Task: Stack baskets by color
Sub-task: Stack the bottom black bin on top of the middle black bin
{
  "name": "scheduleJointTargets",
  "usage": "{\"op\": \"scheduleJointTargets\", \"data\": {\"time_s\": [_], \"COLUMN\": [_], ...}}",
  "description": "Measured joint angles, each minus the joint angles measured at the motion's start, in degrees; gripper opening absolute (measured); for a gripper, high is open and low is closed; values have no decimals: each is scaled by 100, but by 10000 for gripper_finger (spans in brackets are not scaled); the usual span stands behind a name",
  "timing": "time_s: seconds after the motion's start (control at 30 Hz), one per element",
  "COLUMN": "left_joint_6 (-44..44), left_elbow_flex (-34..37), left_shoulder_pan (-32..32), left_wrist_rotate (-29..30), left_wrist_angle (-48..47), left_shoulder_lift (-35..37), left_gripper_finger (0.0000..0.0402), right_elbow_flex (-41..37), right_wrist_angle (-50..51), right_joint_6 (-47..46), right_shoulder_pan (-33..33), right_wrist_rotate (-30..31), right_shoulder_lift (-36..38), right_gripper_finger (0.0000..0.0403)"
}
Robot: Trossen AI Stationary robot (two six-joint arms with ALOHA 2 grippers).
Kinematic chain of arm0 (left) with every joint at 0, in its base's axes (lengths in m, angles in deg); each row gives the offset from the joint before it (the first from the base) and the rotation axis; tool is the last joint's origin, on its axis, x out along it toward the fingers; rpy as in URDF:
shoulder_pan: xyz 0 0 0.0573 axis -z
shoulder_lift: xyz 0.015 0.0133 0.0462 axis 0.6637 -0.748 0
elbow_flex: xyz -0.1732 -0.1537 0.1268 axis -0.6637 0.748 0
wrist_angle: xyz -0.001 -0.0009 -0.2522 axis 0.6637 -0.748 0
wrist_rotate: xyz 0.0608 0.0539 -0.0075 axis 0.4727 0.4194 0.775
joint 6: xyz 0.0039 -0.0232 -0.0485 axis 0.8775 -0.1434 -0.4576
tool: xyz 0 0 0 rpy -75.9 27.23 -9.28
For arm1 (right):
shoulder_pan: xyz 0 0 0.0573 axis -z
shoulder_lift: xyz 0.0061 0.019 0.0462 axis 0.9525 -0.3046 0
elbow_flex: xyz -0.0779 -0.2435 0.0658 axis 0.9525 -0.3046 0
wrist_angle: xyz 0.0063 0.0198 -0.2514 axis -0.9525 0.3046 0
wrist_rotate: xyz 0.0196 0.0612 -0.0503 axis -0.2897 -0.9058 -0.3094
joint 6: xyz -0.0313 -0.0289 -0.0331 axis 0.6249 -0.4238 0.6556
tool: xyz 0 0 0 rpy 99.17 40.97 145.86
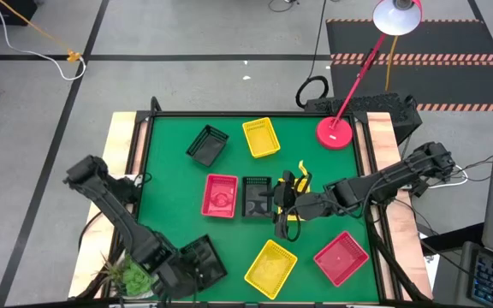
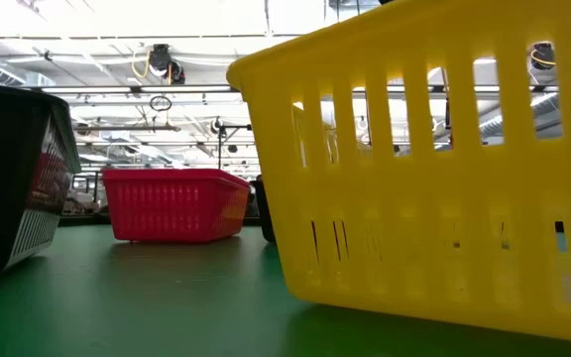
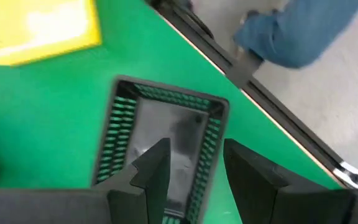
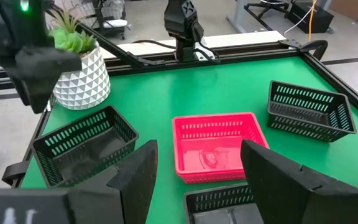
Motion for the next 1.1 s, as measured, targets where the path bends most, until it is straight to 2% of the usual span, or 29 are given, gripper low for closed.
{"op": "scheduleJointTargets", "data": {"time_s": [0.33, 0.43, 0.7, 1.1], "left_joint_6": [-159, -204, -343, -275], "left_elbow_flex": [-126, -126, 40, 661], "left_shoulder_pan": [165, 236, 341, 317], "left_wrist_rotate": [-216, -172, 415, 425], "left_wrist_angle": [-421, -427, -299, 75], "left_shoulder_lift": [-683, -700, -700, -703], "left_gripper_finger": [152, 152, 152, 152], "right_elbow_flex": [0, 0, 0, -1], "right_wrist_angle": [39, 41, 41, 27], "right_joint_6": [36, 46, 50, 62], "right_shoulder_pan": [-80, -143, -269, -299], "right_wrist_rotate": [-7, -10, -4, 0], "right_shoulder_lift": [0, 0, 2, 4], "right_gripper_finger": [226, 226, 226, 226]}}
